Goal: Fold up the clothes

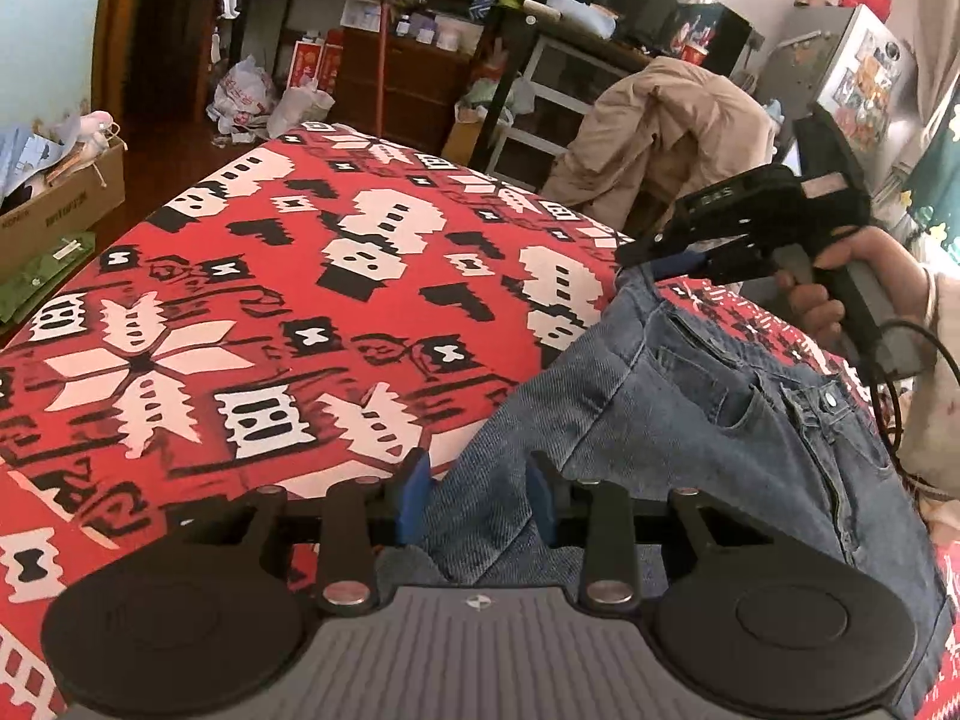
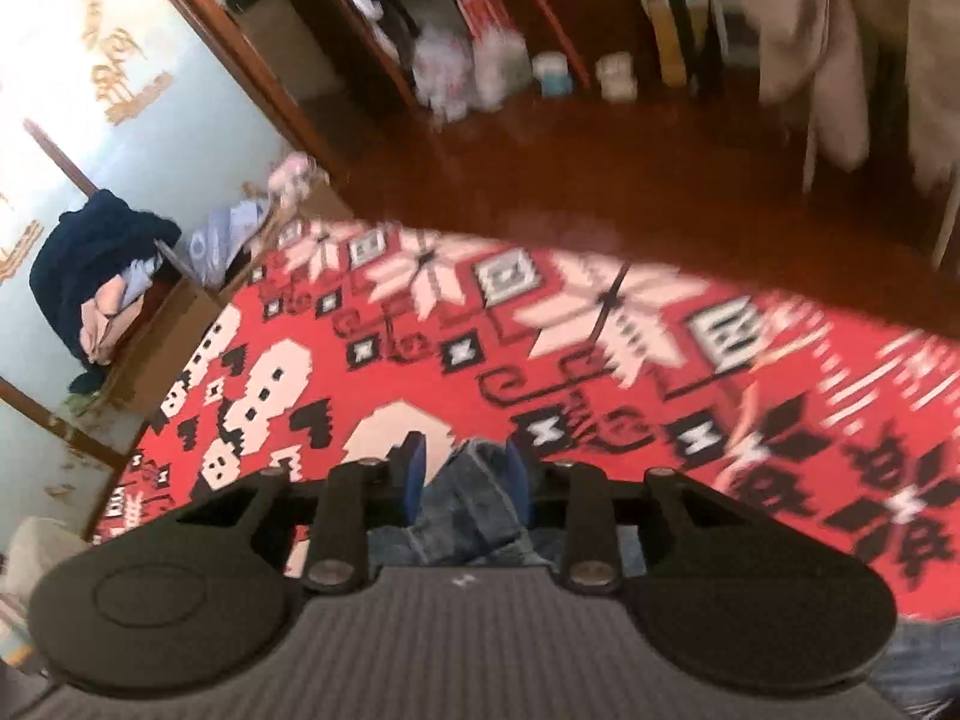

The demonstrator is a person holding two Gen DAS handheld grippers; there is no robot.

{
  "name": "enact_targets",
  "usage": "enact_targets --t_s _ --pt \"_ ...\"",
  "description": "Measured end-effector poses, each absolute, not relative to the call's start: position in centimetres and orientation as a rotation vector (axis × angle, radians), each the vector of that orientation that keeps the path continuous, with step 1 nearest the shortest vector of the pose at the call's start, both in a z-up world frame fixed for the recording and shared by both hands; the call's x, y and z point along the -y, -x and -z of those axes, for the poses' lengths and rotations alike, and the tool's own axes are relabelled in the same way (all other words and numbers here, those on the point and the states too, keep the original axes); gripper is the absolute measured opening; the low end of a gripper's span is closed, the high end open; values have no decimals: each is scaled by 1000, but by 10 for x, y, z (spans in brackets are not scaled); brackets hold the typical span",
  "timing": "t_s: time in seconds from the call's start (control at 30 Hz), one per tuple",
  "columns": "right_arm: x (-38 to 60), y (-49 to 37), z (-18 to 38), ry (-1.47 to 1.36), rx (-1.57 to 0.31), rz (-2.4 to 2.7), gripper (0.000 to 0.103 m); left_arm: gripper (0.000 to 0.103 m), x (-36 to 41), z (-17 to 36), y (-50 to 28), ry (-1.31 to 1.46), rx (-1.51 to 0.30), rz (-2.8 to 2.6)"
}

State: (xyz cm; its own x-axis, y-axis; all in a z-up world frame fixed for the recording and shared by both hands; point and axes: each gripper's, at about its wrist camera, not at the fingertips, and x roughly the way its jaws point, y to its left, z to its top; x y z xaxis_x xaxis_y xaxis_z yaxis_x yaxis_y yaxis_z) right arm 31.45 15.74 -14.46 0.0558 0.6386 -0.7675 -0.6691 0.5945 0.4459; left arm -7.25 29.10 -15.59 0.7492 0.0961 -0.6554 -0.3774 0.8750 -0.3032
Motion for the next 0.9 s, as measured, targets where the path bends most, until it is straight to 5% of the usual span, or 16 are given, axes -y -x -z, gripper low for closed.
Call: enact_targets --t_s 0.17,0.27,0.37,0.63,0.73,0.9 --pt "-164 -307 149 77 -1130 -947 12 26 -282 160 81 413 -632 -268" --pt "-164 -301 148 84 -1096 -915 9 9 -279 166 87 404 -605 -273" --pt "-152 -293 138 37 -1002 -873 7 8 -270 165 86 321 -615 -302" --pt "-164 -283 158 93 -927 -809 11 12 -269 157 83 266 -679 -314" --pt "-160 -279 142 107 -849 -816 30 17 -274 146 89 247 -679 -327" --pt "-144 -259 106 141 -705 -902 25 17 -280 118 86 365 -600 -219"
